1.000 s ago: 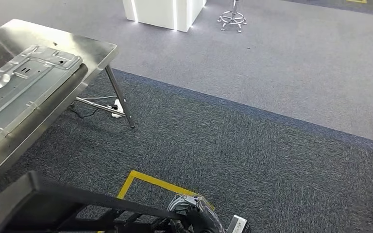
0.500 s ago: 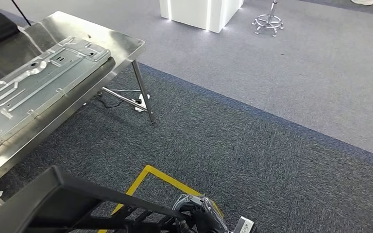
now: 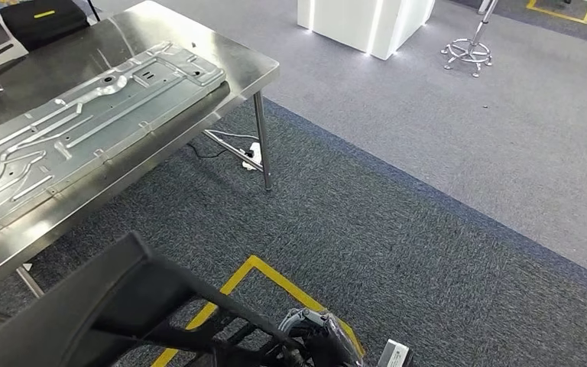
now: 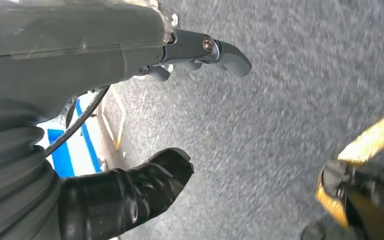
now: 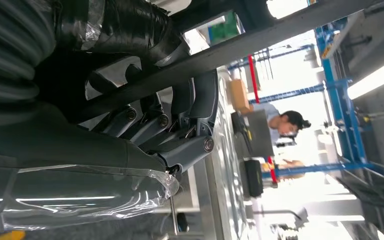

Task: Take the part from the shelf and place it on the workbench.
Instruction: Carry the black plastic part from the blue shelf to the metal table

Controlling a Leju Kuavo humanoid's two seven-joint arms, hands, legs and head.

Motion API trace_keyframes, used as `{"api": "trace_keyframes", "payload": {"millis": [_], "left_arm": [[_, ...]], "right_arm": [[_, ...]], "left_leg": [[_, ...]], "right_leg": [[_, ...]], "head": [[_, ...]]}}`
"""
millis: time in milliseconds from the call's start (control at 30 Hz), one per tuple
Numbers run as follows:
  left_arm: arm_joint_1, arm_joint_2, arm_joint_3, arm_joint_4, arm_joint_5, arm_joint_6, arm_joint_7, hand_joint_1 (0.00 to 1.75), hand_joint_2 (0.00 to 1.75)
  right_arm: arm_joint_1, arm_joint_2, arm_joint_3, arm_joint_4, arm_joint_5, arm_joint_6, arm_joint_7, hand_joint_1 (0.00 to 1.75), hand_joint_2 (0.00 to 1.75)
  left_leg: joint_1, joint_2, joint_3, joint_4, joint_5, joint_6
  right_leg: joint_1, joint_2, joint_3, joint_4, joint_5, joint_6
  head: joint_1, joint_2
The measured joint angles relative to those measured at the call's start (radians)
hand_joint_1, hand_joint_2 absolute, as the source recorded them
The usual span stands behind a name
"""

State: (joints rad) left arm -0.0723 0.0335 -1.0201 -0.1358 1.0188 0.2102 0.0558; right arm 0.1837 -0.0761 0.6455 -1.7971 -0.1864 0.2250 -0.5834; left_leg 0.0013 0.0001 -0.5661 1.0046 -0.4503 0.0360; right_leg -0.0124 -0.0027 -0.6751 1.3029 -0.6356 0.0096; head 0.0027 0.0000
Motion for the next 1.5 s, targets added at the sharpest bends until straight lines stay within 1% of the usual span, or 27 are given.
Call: {"api": "trace_keyframes", "payload": {"millis": [33, 67, 133, 200, 333, 400, 467, 500, 533, 567, 633, 667, 700, 800, 867, 900, 967, 1000, 1033, 1067, 1133, 1200, 1300, 1367, 1400, 1433, 1500], "left_arm": [[0.000, 0.000, -0.001, 0.000, 0.001, 0.000, 0.001, 0.00, 1.75], [0.000, 0.000, -0.002, 0.000, 0.002, 0.000, 0.002, 0.00, 1.75], [0.000, 0.000, -0.004, 0.000, 0.004, 0.000, 0.008, 0.00, 1.75], [-0.001, 0.000, -0.004, 0.000, 0.006, 0.001, 0.015, 0.00, 1.75], [0.000, 0.000, -0.005, 0.000, 0.010, 0.002, 0.017, 0.00, 1.75], [-0.002, -0.001, -0.006, 0.000, 0.010, 0.002, 0.017, 0.00, 1.75], [-0.003, -0.002, -0.006, 0.000, 0.010, 0.003, 0.016, 0.00, 1.75], [-0.002, -0.001, -0.006, 0.000, 0.010, 0.003, 0.016, 0.00, 1.75], [-0.001, -0.001, -0.006, 0.000, 0.010, 0.003, 0.016, 0.00, 1.75], [-0.001, -0.001, -0.006, 0.000, 0.010, 0.003, 0.016, 0.00, 1.75], [0.000, -0.001, -0.006, 0.000, 0.010, 0.003, 0.016, 0.00, 1.75], [0.000, -0.001, -0.006, 0.000, 0.010, 0.003, 0.016, 0.00, 1.75], [-0.001, -0.001, -0.006, 0.000, 0.010, 0.003, 0.016, 0.00, 1.75], [-0.002, -0.001, -0.006, 0.000, 0.010, 0.004, 0.015, 0.00, 1.75], [-0.002, -0.001, -0.006, 0.000, 0.010, 0.004, 0.015, 0.00, 1.75], [-0.002, -0.001, -0.006, 0.000, 0.010, 0.004, 0.015, 0.00, 1.75], [-0.002, -0.001, -0.006, 0.000, 0.010, 0.003, 0.014, 0.00, 1.75], [-0.002, -0.001, -0.006, 0.000, 0.011, 0.003, 0.014, 0.00, 1.75], [-0.002, 0.000, -0.006, 0.000, 0.011, 0.003, 0.013, 0.00, 1.75], [-0.002, 0.000, -0.006, 0.000, 0.011, 0.003, 0.013, 0.00, 1.75], [-0.001, 0.000, -0.006, 0.000, 0.012, 0.002, 0.012, 0.00, 1.75], [-0.002, -0.001, -0.006, 0.000, 0.012, 0.001, 0.009, 0.00, 1.75], [-0.003, -0.001, -0.006, 0.000, 0.012, 0.000, 0.002, 0.00, 1.75], [-0.003, -0.002, -0.007, 0.000, 0.012, 0.000, -0.001, 0.00, 1.75], [-0.004, -0.002, -0.007, 0.000, 0.012, 0.000, -0.002, 0.00, 1.75], [-0.004, -0.003, -0.007, 0.000, 0.012, 0.000, -0.003, 0.00, 1.75], [-0.002, -0.003, -0.007, 0.000, 0.012, 0.000, -0.006, 0.00, 1.75]], "right_arm": [[0.000, -0.002, 0.000, 0.000, -0.001, 0.002, 0.001, 1.75, 1.75], [0.000, -0.003, 0.000, 0.000, -0.002, 0.004, 0.001, 1.75, 1.75], [-0.001, -0.004, 0.000, 0.000, -0.003, 0.006, 0.002, 1.75, 1.75], [-0.001, -0.006, 0.000, 0.000, -0.004, 0.008, 0.002, 1.75, 1.75], [-0.001, -0.007, 0.000, 0.000, -0.006, 0.012, 0.002, 1.75, 1.75], [-0.001, -0.007, 0.000, 0.000, -0.007, 0.014, 0.002, 1.75, 1.75], [-0.001, -0.008, 0.000, 0.000, -0.009, 0.016, 0.002, 1.75, 1.75], [-0.001, -0.008, 0.000, 0.000, -0.009, 0.017, 0.002, 1.75, 1.75], [-0.001, -0.008, 0.000, 0.000, -0.009, 0.018, 0.002, 1.75, 1.75], [-0.001, -0.008, 0.000, 0.000, -0.009, 0.018, 0.002, 1.75, 1.75], [-0.001, -0.008, 0.000, 0.000, -0.009, 0.018, 0.002, 1.75, 1.75], [-0.001, -0.008, 0.000, 0.000, -0.009, 0.019, 0.002, 1.75, 1.75], [-0.001, -0.008, 0.000, 0.000, -0.009, 0.019, 0.002, 1.75, 1.75], [-0.002, -0.008, 0.000, 0.000, -0.009, 0.020, 0.003, 1.75, 1.75], [-0.002, -0.009, 0.000, -0.001, -0.009, 0.020, 0.003, 1.75, 1.75], [-0.002, -0.009, 0.000, -0.001, -0.009, 0.021, 0.002, 1.75, 1.75], [-0.002, -0.010, 0.000, 0.000, -0.010, 0.021, 0.002, 1.75, 1.75], [-0.002, -0.011, 0.000, 0.000, -0.010, 0.021, 0.002, 1.75, 1.75], [-0.001, -0.012, 0.000, 0.000, -0.010, 0.021, 0.002, 1.75, 1.75], [-0.001, -0.013, 0.000, 0.000, -0.010, 0.021, 0.002, 1.75, 1.75], [-0.001, -0.014, 0.000, 0.000, -0.010, 0.022, 0.002, 1.75, 1.75], [-0.001, -0.014, 0.000, 0.000, -0.009, 0.022, 0.002, 1.75, 1.75], [0.000, -0.015, 0.000, -0.001, -0.009, 0.023, 0.001, 1.75, 1.75], [0.001, -0.015, 0.000, -0.002, -0.009, 0.023, 0.000, 1.75, 1.75], [0.002, -0.015, 0.000, -0.002, -0.008, 0.023, 0.000, 1.75, 1.75], [0.003, -0.015, 0.000, -0.003, -0.007, 0.023, 0.000, 1.75, 1.75], [0.004, -0.015, 0.000, -0.003, -0.004, 0.023, -0.001, 1.75, 1.75]], "left_leg": [[0.000, -0.007, 0.001, 0.003, -0.002, 0.000], [0.000, -0.013, 0.002, 0.006, -0.005, -0.001], [-0.001, -0.024, 0.004, 0.016, -0.013, -0.008], [-0.003, -0.031, 0.002, 0.023, -0.019, -0.018], [0.001, -0.030, -0.002, 0.034, -0.033, -0.040], [0.003, -0.020, -0.037, 0.113, -0.080, -0.049], [0.005, -0.013, -0.104, 0.245, -0.138, -0.055], [0.005, -0.011, -0.128, 0.290, -0.149, -0.056], [0.005, -0.010, -0.135, 0.299, -0.140, -0.056], [0.005, -0.009, -0.121, 0.264, -0.110, -0.053], [0.003, -0.003, -0.056, 0.126, -0.040, -0.045], [0.000, 0.000, -0.028, 0.067, -0.019, -0.039], [-0.004, 0.002, -0.012, 0.033, -0.011, -0.035], [-0.006, -0.001, -0.006, 0.012, -0.010, -0.021], [-0.002, -0.002, 0.004, -0.002, -0.004, -0.009], [0.000, -0.002, 0.009, -0.007, -0.003, -0.003], [-0.002, -0.002, 0.011, -0.008, -0.006, 0.004], [-0.002, -0.003, 0.012, -0.008, -0.009, 0.006], [-0.003, -0.005, 0.014, -0.007, -0.012, 0.006], [-0.003, -0.007, 0.018, -0.007, -0.015, 0.005], [-0.002, -0.011, 0.028, -0.003, -0.026, 0.000], [-0.005, -0.014, 0.031, 0.004, -0.039, -0.010], [-0.007, -0.015, 0.037, 0.004, -0.054, -0.027], [-0.006, -0.012, 0.035, 0.031, -0.069, -0.038], [-0.004, -0.010, 0.016, 0.074, -0.086, -0.043], [-0.002, -0.008, -0.018, 0.138, -0.110, -0.048], [0.002, -0.007, -0.106, 0.272, -0.147, -0.055]], "right_leg": [[0.000, 0.001, -0.005, -0.002, 0.019, 0.000], [0.000, 0.001, 0.008, -0.042, 0.054, -0.001], [0.000, 0.005, 0.061, -0.169, 0.124, -0.005], [0.003, 0.008, 0.088, -0.238, 0.146, -0.011], [0.004, 0.005, 0.095, -0.253, 0.149, -0.032], [0.001, -0.001, 0.101, -0.259, 0.150, -0.040], [0.003, -0.006, 0.101, -0.258, 0.147, -0.044], [0.004, -0.008, 0.102, -0.258, 0.146, -0.045], [0.005, -0.009, 0.103, -0.258, 0.145, -0.045], [0.005, -0.009, 0.106, -0.258, 0.143, -0.045], [0.007, -0.010, 0.112, -0.258, 0.139, -0.041], [0.008, -0.011, 0.114, -0.258, 0.137, -0.038], [0.008, -0.012, 0.115, -0.258, 0.136, -0.033], [0.009, -0.014, 0.116, -0.262, 0.135, -0.018], [0.008, -0.009, 0.104, -0.230, 0.113, -0.009], [0.008, -0.006, 0.082, -0.184, 0.088, -0.006], [0.007, -0.002, 0.015, -0.056, 0.032, -0.002], [0.006, -0.001, -0.015, -0.005, 0.020, 0.000], [0.006, -0.001, -0.030, 0.013, 0.028, 0.001], [0.006, -0.001, -0.025, -0.008, 0.054, 0.001], [0.005, 0.000, 0.031, -0.135, 0.130, -0.003], [0.008, 0.002, 0.079, -0.237, 0.159, -0.009], [0.010, 0.005, 0.094, -0.259, 0.147, -0.025], [0.006, 0.004, 0.112, -0.267, 0.142, -0.037], [0.004, 0.003, 0.123, -0.271, 0.138, -0.041], [0.004, 0.001, 0.132, -0.273, 0.131, -0.044], [0.004, -0.001, 0.149, -0.273, 0.115, -0.046]], "head": [[0.000, 0.000], [0.000, 0.000], [0.000, 0.000], [0.000, 0.000], [0.000, 0.000], [-0.001, 0.000], [-0.001, 0.000], [-0.001, 0.000], [-0.001, 0.000], [-0.001, 0.000], [-0.001, 0.000], [-0.001, 0.000], [0.000, 0.000], [0.000, 0.000], [0.000, 0.000], [0.001, 0.000], [0.001, 0.000], [0.001, 0.000], [0.001, 0.000], [0.001, 0.000], [0.001, 0.000], [0.001, 0.000], [0.000, 0.000], [0.000, 0.000], [-0.001, 0.000], [-0.001, 0.000], [-0.001, 0.000]]}}
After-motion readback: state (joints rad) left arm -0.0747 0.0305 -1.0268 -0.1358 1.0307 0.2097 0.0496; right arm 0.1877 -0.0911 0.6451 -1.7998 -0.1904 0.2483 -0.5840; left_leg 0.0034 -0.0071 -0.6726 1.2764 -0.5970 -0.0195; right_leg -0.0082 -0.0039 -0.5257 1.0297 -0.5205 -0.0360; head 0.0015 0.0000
